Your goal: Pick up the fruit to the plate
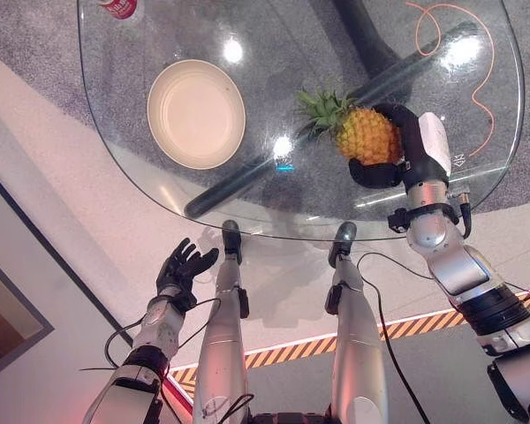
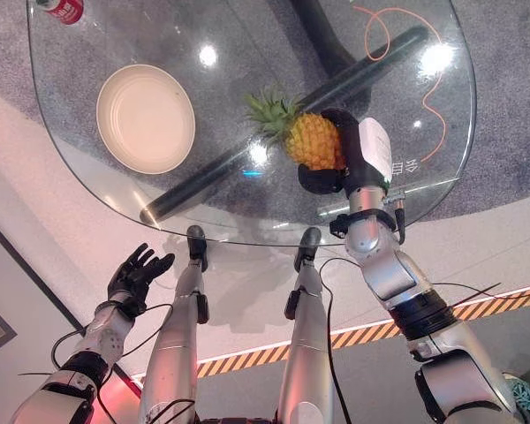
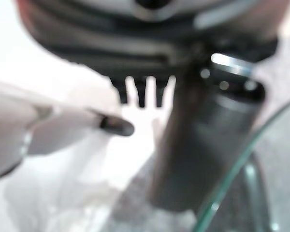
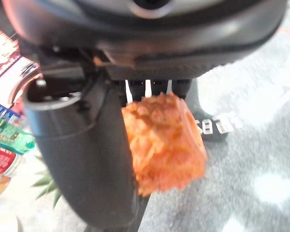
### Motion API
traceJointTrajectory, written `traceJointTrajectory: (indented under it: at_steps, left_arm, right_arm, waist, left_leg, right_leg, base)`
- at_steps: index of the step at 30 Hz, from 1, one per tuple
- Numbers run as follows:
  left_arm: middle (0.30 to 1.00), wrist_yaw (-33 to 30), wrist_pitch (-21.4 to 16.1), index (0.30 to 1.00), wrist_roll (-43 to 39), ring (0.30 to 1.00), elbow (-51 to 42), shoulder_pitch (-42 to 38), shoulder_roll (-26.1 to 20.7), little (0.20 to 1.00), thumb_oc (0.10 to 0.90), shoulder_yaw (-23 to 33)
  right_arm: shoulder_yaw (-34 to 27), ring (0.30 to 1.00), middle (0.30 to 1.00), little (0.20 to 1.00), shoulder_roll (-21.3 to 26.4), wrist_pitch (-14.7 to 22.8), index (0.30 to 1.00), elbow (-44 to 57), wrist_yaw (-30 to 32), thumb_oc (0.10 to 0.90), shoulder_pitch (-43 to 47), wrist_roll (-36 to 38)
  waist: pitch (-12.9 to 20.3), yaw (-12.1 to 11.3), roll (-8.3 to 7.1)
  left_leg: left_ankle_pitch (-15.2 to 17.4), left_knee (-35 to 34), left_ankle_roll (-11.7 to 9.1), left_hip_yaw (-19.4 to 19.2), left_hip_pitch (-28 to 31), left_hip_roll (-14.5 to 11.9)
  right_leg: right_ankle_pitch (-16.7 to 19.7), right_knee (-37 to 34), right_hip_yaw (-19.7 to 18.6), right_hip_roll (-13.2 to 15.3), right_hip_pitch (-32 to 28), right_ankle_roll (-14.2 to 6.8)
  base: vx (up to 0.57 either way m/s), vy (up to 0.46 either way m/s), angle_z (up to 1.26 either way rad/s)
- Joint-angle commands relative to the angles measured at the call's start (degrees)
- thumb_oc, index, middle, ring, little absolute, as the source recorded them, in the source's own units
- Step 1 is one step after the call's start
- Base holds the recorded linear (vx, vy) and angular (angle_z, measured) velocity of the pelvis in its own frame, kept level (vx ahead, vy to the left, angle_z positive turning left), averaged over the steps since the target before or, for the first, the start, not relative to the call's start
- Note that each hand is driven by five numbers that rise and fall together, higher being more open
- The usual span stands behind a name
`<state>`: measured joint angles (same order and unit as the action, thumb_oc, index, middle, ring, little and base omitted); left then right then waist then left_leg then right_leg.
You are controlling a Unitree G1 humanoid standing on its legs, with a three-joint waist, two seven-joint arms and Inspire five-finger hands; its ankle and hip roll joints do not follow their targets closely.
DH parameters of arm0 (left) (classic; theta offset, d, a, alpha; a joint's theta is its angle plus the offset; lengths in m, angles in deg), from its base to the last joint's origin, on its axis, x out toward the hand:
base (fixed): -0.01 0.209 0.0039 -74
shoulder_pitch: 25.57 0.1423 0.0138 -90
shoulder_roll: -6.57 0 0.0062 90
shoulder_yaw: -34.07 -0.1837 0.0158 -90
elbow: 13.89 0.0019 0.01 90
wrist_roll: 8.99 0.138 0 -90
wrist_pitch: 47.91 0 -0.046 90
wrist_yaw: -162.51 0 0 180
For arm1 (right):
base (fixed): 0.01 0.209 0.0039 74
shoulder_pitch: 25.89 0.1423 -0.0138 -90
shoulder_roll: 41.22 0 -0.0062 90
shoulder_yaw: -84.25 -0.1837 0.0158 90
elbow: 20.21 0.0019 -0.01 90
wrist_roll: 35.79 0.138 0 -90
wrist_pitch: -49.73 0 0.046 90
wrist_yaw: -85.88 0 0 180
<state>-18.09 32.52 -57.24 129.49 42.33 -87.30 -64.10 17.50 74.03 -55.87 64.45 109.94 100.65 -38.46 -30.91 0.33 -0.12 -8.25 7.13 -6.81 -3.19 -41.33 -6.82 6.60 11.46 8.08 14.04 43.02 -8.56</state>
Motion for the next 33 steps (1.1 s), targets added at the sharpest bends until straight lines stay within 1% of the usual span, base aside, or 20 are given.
traceJointTrajectory:
  at_steps: [1,5,10,12,15,16,18,20,21,22,23,26,27,28,29,31,32,33]
  left_arm:
    - [0.900,-0.28,-0.84,0.900,-0.23,0.900,0.51,3.39,-3.47,0.900,0.800,1.66]
    - [0.900,0.04,-0.79,0.900,-1.81,0.900,-0.08,3.14,-3.71,0.900,0.800,2.18]
    - [0.900,-0.09,-1.11,0.900,-4.67,0.900,-1.01,2.91,-3.69,0.900,0.800,3.12]
    - [0.900,-0.60,-1.74,0.900,-5.86,0.900,-1.46,2.70,-3.73,0.900,0.800,3.56]
    - [0.900,-2.97,-4.47,0.900,-9.26,0.900,-2.66,2.36,-3.87,0.900,0.800,5.00]
    - [0.900,-3.16,-4.52,0.900,-9.55,0.900,-2.80,2.33,-3.93,0.900,0.800,5.25]
    - [0.900,-6.11,-6.64,0.900,-11.77,0.900,-3.99,2.06,-4.09,0.900,0.800,6.52]
    - [0.900,-11.05,-10.16,0.900,-13.34,0.900,-5.31,1.32,-4.49,0.900,0.800,8.64]
    - [0.900,-12.61,-10.78,0.900,-13.28,0.900,-5.78,0.99,-4.64,0.900,0.800,9.48]
    - [0.900,-14.71,-12.39,0.900,-13.14,0.900,-6.13,0.63,-4.91,0.900,0.800,10.37]
    - [0.900,-15.37,-12.53,0.900,-13.36,0.900,-6.29,0.35,-5.10,0.900,0.800,10.85]
    - [0.900,-20.73,-15.32,0.900,-13.84,0.900,-6.93,-1.87,-6.17,0.900,0.800,13.71]
    - [0.900,-23.25,-17.13,0.900,-13.49,0.900,-7.30,-2.60,-6.23,0.900,0.800,14.41]
    - [0.900,-24.26,-18.27,0.900,-13.47,0.900,-7.20,-3.12,-6.45,0.900,0.800,14.82]
    - [0.900,-24.86,-18.59,0.900,-13.30,0.900,-7.35,-3.41,-6.52,0.900,0.800,15.06]
    - [0.900,-28.43,-21.24,0.900,-11.28,0.900,-8.36,-4.77,-6.65,0.900,0.800,15.79]
    - [0.900,-30.40,-22.63,0.900,-9.45,0.900,-9.10,-5.44,-6.67,0.900,0.800,16.09]
    - [0.900,-32.91,-23.92,0.900,-7.04,0.900,-10.51,-6.09,-6.64,0.900,0.800,16.30]
  right_arm:
    - [-0.96,0.300,0.300,0.200,5.19,-2.71,0.300,-1.78,2.18,0.100,0.81,-4.50]
    - [-0.64,0.300,0.300,0.200,5.26,-3.41,0.300,-1.94,1.77,0.100,1.23,-4.57]
    - [-0.71,0.300,0.300,0.200,5.03,-3.23,0.300,-2.29,1.82,0.100,1.23,-4.28]
    - [-0.79,0.300,0.300,0.200,4.81,-2.90,0.300,-2.60,2.11,0.100,1.11,-4.42]
    - [-1.07,0.300,0.300,0.200,4.75,-2.99,0.300,-2.44,2.70,0.100,1.06,-4.08]
    - [-1.11,0.300,0.300,0.200,4.75,-2.95,0.300,-2.47,2.76,0.100,1.02,-4.05]
    - [-1.41,0.300,0.300,0.200,4.56,-2.43,0.300,-2.48,3.93,0.100,0.63,-3.70]
    - [-2.09,0.300,0.300,0.200,3.79,-1.48,0.300,-2.72,6.24,0.100,-0.05,-3.17]
    - [-2.35,0.300,0.300,0.200,3.53,-1.15,0.300,-2.87,6.87,0.100,-0.15,-2.81]
    - [-2.63,0.300,0.300,0.200,3.23,-0.77,0.300,-2.99,7.73,0.100,-0.31,-2.36]
    - [-2.76,0.300,0.300,0.200,3.10,-0.54,0.300,-3.12,8.10,0.100,-0.41,-2.20]
    - [-3.70,0.300,0.300,0.200,1.91,1.14,0.300,-3.57,11.76,0.100,-0.60,-0.75]
    - [-3.98,0.300,0.300,0.200,1.43,1.78,0.300,-3.55,13.41,0.100,-0.61,-0.14]
    - [-4.20,0.300,0.300,0.200,1.11,2.08,0.300,-3.34,14.63,0.100,-0.64,0.36]
    - [-4.35,0.300,0.300,0.200,0.94,2.33,0.300,-3.27,15.26,0.100,-0.66,0.57]
    - [-5.10,0.300,0.300,0.200,0.02,3.50,0.300,-3.00,18.15,0.100,-0.76,1.42]
    - [-5.51,0.300,0.300,0.200,-0.42,3.85,0.300,-2.88,19.61,0.100,-0.66,1.70]
    - [-6.20,0.300,0.300,0.200,-0.93,4.97,0.300,-2.76,21.23,0.100,-0.83,1.97]
  waist:
    - [1.12,-0.54,-1.37]
    - [1.12,-0.62,-1.29]
    - [1.12,-0.66,-1.32]
    - [1.12,-0.65,-1.26]
    - [1.12,-0.70,-1.17]
    - [1.12,-0.72,-1.16]
    - [1.12,-0.76,-1.13]
    - [1.12,-0.79,-1.21]
    - [1.12,-0.86,-1.24]
    - [1.12,-0.88,-1.28]
    - [1.12,-0.88,-1.31]
    - [1.12,-0.83,-1.61]
    - [1.12,-0.77,-1.75]
    - [1.12,-0.70,-1.85]
    - [1.12,-0.67,-1.89]
    - [1.12,-0.51,-2.02]
    - [1.12,-0.50,-2.03]
    - [1.12,-0.44,-2.03]
  left_leg:
    - [3.86,4.50,1.00,0.39,-1.66,1.75]
    - [3.82,4.51,1.00,0.40,-1.58,1.70]
    - [3.93,4.56,1.02,0.36,-1.47,1.62]
    - [3.95,4.50,1.07,0.42,-1.43,1.69]
    - [4.02,4.70,1.04,0.48,-1.51,1.75]
    - [4.03,4.71,1.04,0.51,-1.52,1.75]
    - [4.08,4.73,1.03,0.67,-1.49,1.85]
    - [4.21,4.90,0.99,0.94,-1.56,1.99]
    - [4.25,4.92,0.99,1.01,-1.56,2.05]
    - [4.29,4.96,0.97,1.09,-1.56,2.11]
    - [4.32,5.02,0.95,1.11,-1.54,2.09]
    - [4.42,5.19,0.83,1.25,-1.61,2.03]
    - [4.42,5.22,0.78,1.30,-1.65,2.02]
    - [4.43,5.28,0.76,1.35,-1.71,2.04]
    - [4.44,5.31,0.75,1.39,-1.73,2.02]
    - [4.51,5.37,0.69,1.47,-1.91,1.92]
    - [4.51,5.42,0.66,1.53,-2.02,1.91]
    - [4.48,5.43,0.65,1.60,-2.27,1.95]
  right_leg:
    - [-0.64,0.66,2.16,-1.95,0.82,-0.06]
    - [-0.77,0.72,2.14,-1.90,0.68,0.00]
    - [-0.89,0.82,2.22,-1.84,0.60,0.02]
    - [-0.98,0.85,2.18,-1.85,0.60,0.07]
    - [-1.16,1.07,2.18,-1.79,0.68,0.16]
    - [-1.19,1.09,2.18,-1.77,0.68,0.17]
    - [-1.28,1.10,2.14,-1.74,0.64,0.23]
    - [-1.49,1.24,2.04,-1.79,0.66,0.36]
    - [-1.55,1.27,2.04,-1.81,0.63,0.40]
    - [-1.61,1.32,2.03,-1.83,0.63,0.44]
    - [-1.66,1.38,2.06,-1.81,0.60,0.46]
    - [-1.78,1.48,2.03,-1.79,0.59,0.59]
    - [-1.80,1.46,1.96,-1.83,0.56,0.65]
    - [-1.77,1.49,1.90,-1.89,0.65,0.70]
    - [-1.77,1.52,1.86,-1.92,0.69,0.71]
    - [-1.90,1.68,1.63,-2.06,0.95,0.77]
    - [-1.92,1.77,1.52,-2.10,1.11,0.81]
    - [-1.90,1.82,1.44,-2.11,1.36,0.79]
  base:
    - [0.00,0.000,0.00]
    - [0.00,0.000,0.00]
    - [0.00,0.000,0.00]
    - [0.00,0.000,0.00]
    - [0.00,0.000,0.00]
    - [0.00,0.000,0.00]
    - [0.00,0.000,0.00]
    - [0.00,0.000,0.00]
    - [0.00,0.000,0.00]
    - [0.00,0.000,0.00]
    - [0.00,0.000,0.00]
    - [0.00,0.000,0.00]
    - [0.00,0.000,0.00]
    - [0.00,0.000,0.00]
    - [0.00,0.000,0.00]
    - [0.00,0.000,0.00]
    - [0.00,0.000,0.00]
    - [0.00,0.000,0.00]
